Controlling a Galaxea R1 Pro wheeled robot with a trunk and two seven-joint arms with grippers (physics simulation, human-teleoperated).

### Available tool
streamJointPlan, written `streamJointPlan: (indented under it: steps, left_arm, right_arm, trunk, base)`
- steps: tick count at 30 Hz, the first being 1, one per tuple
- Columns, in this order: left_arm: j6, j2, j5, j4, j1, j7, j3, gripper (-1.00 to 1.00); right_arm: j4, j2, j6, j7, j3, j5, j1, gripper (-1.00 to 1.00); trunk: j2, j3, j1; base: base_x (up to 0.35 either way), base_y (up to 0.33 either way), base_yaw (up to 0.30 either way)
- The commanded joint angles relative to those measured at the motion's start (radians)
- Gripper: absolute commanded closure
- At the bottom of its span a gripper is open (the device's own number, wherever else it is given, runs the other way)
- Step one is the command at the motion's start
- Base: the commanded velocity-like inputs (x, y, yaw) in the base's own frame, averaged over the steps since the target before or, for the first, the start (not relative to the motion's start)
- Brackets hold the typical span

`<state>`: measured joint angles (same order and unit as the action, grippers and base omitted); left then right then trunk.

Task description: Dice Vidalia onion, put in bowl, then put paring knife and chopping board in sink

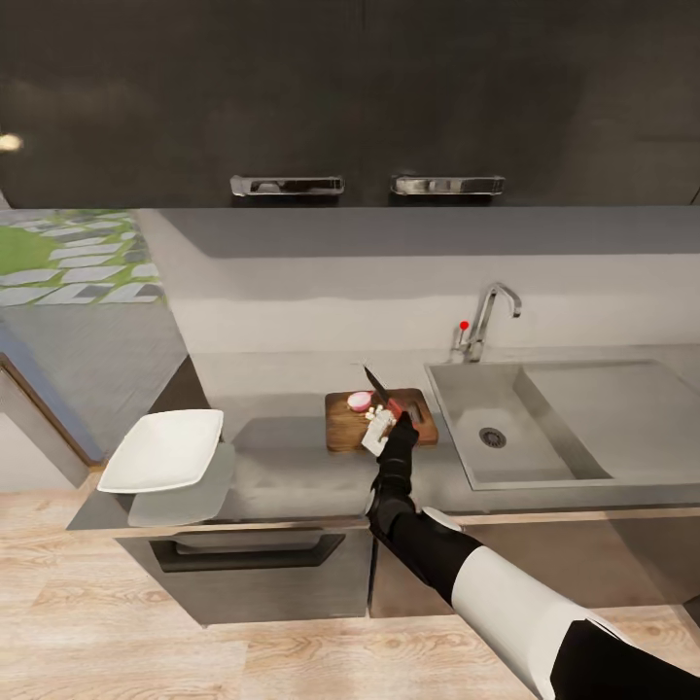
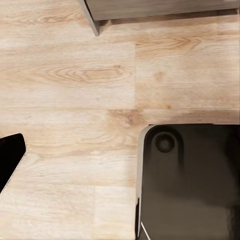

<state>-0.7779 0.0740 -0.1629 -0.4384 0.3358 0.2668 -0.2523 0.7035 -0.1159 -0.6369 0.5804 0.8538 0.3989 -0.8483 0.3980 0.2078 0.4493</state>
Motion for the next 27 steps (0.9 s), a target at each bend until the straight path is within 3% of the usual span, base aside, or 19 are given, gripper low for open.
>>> streamJointPlan:
  steps: [1, 18, 27]
  left_arm:
    - [-0.001, 0.001, -0.010, -0.002, 0.000, 0.003, -0.008, -1.00]
    - [-0.001, 0.001, -0.010, -0.002, 0.000, 0.003, -0.008, -1.00]
    - [-0.001, 0.001, -0.010, -0.002, 0.000, 0.003, -0.008, -1.00]
  right_arm:
    - [-0.001, -0.003, -0.006, 0.003, 0.004, 0.001, -0.002, 1.00]
    - [-0.023, -0.011, -0.006, -0.008, 0.005, -0.004, -0.002, 1.00]
    - [-0.096, -0.013, 0.007, -0.032, 0.008, -0.005, -0.001, 1.00]
  trunk:
    - [0.002, 0.002, 0.001]
    - [0.002, 0.002, 0.001]
    - [0.002, 0.002, 0.001]
  base:
    - [0.000, 0.252, 0.000]
    - [0.000, 0.020, 0.000]
    - [0.000, 0.000, 0.000]
